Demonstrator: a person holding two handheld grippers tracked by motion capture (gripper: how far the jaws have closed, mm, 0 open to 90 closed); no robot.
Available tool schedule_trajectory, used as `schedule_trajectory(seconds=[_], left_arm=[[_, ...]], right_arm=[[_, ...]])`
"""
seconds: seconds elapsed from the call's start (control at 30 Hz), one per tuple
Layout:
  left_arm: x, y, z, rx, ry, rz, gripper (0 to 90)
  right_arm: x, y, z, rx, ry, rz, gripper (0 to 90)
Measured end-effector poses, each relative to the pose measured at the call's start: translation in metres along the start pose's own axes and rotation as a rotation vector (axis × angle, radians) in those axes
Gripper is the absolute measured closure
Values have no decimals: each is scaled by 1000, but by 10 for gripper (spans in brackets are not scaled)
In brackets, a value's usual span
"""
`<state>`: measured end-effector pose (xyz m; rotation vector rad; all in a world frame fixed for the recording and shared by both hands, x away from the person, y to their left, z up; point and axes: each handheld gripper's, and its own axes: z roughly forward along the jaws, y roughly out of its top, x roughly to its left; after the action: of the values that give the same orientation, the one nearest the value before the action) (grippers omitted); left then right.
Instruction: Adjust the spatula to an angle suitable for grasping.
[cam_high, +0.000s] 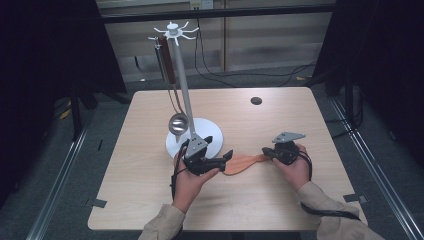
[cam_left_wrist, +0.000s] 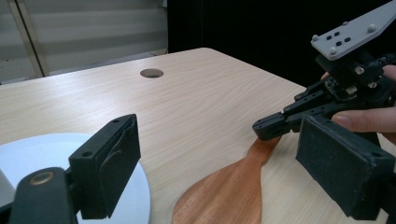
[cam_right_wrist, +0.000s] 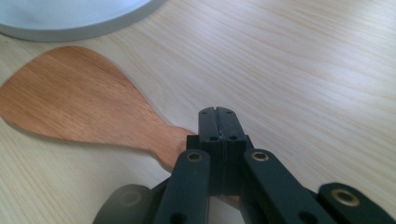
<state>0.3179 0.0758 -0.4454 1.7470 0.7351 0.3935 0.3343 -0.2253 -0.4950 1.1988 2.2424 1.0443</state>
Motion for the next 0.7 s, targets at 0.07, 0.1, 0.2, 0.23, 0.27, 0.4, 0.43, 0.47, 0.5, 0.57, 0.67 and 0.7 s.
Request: schedule_trajectory(seconds=[0.07, 0.1, 0.2, 0.23, 0.27, 0.4, 0.43, 0.47, 0.5, 0.57, 0.67, 0.7], left_arm=[[0, 0, -1, -1, 0, 0, 134], [0, 1, -1, -1, 1, 2, 134], [-1, 2, -3, -3, 8, 8, 134], [-1, 2, -4, -3, 10, 14, 134], [-1, 2, -4, -5, 3, 10, 134], [-1, 0, -5, -2, 7, -2, 134], [0, 0, -6, -2, 9, 6, 134], [1, 0, -6, -3, 7, 9, 134], [1, 0, -7, -1, 11, 1, 134], [1, -1, -6, -10, 8, 0, 134], [1, 0, -7, -9, 12, -4, 134], [1, 0, -7, -10, 8, -5, 134]], right_arm=[[5, 3, 6, -9, 24, 5, 900], [7, 5, 8, -9, 37, 12, 900], [13, 9, 16, -11, 53, 14, 900], [15, 10, 19, -10, 60, 14, 900], [19, 12, 23, -6, 73, 18, 900], [30, 14, 31, 2, 96, 1, 900], [32, 14, 34, 2, 105, 2, 900], [33, 14, 34, 0, 109, 0, 900], [35, 15, 36, -1, 111, -5, 900], [36, 16, 37, -4, 108, -1, 900], [36, 18, 40, -8, 102, 14, 900], [37, 19, 41, -4, 103, 7, 900]])
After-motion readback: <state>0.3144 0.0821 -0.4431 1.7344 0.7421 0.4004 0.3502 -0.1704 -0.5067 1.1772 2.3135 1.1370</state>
